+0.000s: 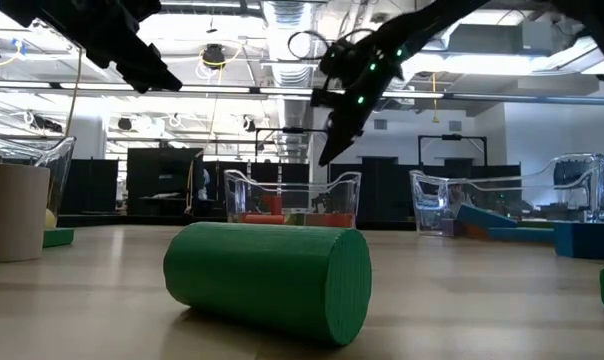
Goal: Sort blocks by size
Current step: Put the orange cylindrical block into the left transparent bin
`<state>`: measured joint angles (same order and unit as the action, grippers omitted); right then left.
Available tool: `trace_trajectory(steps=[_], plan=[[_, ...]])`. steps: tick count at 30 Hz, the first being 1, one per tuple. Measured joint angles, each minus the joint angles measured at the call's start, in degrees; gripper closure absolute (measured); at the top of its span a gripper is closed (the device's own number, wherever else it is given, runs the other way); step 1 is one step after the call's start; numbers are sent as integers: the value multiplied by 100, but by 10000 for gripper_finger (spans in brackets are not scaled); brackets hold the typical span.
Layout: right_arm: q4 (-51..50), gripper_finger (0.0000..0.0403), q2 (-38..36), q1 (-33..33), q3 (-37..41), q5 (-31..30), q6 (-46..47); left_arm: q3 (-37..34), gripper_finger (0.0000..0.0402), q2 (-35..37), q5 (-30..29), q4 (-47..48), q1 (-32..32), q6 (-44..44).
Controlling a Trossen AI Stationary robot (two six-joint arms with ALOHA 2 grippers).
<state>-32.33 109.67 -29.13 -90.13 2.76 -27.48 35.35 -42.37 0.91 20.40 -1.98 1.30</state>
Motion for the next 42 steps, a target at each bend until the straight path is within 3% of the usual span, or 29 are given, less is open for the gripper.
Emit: trace_trajectory(steps=[9,20,42], plan=[[-1243,191,-1205,336,0,133,4,0,221,0,0,-11,0,0],[-1544,191,-2391,1035,0,257,248,0,221,2,0,-14,0,0],[-2751,191,-2413,2113,2,249,950,0,221,2,-2,-107,0,-209]])
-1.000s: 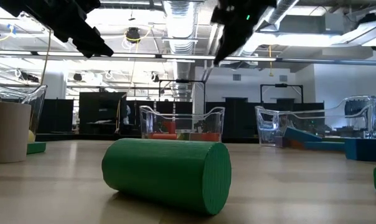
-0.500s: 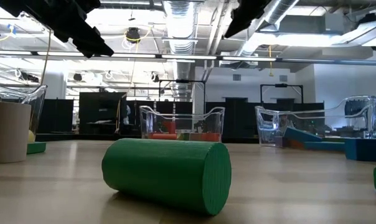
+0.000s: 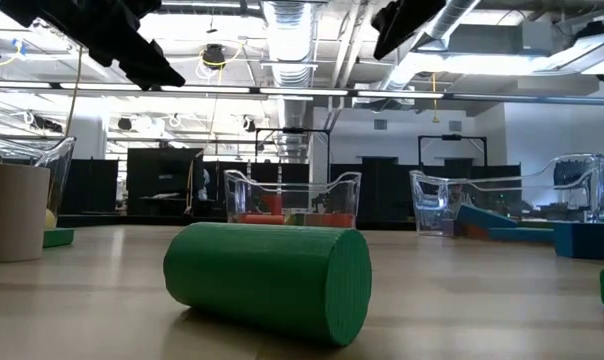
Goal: Sort blocks by size
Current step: Put the orange cylindrical block into the left transparent bin
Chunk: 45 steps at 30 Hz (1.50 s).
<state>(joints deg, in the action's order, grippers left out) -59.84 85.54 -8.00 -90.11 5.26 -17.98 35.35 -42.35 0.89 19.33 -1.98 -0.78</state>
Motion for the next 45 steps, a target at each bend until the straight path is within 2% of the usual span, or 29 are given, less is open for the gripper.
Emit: trace_trajectory(steps=[9,16,22,31,38,45], plan=[[-56,191,-9,134,476,-7,19,0,221,0,-262,-28,0,-414],[309,191,-6,239,999,-31,146,0,221,-2,-422,-31,-2,-418],[1137,191,-1,438,1397,-16,46,0,221,-2,-431,-40,-2,-455],[3377,201,90,228,2279,-63,-96,0,221,-40,-466,103,-2,-306],[4221,215,1045,-315,2359,-66,-261,0,221,-579,-503,38,-4,-209],[4381,215,2348,-596,1556,-66,-498,0,221,-1391,-647,-200,-4,-198]])
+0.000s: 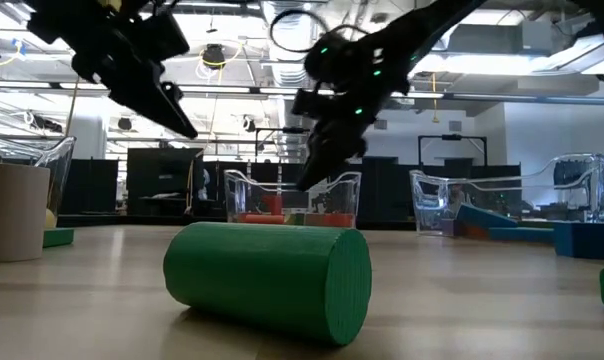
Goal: Sort blocks by size
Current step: Put the orange cylindrical block into the left transparent bin
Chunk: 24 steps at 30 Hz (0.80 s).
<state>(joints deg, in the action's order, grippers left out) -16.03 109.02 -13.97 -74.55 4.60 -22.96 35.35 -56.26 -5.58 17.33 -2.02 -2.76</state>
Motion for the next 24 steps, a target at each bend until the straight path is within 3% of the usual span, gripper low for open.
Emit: trace_trajectory(steps=[6,11,24], plan=[[-28,215,765,-119,-731,-21,92,0,221,-464,2,-101,0,2],[-358,215,1218,-104,-1207,-620,73,0,221,-572,15,-79,6,22],[109,215,1410,-247,-1293,-637,102,0,221,-547,50,-106,11,-63]])
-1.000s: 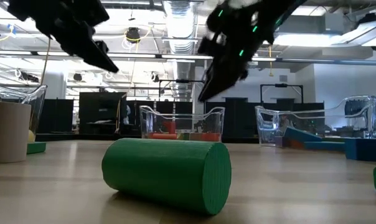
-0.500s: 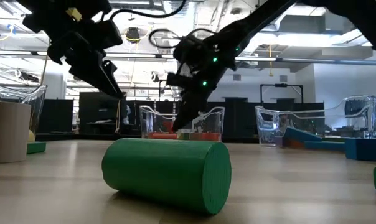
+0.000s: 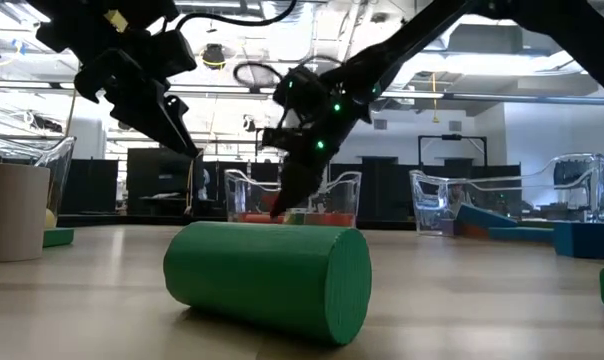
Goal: Sort blocks by size
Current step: Put the orange cylindrical block into the left transparent bin
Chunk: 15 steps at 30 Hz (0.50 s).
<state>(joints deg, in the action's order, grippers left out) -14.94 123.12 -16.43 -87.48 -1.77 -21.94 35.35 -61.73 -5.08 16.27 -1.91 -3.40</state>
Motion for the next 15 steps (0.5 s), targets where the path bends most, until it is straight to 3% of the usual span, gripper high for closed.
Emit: trace_trajectory(steps=[15], plan=[[-307,238,198,83,-64,-108,245,0,221,0,138,-33,35,105]])
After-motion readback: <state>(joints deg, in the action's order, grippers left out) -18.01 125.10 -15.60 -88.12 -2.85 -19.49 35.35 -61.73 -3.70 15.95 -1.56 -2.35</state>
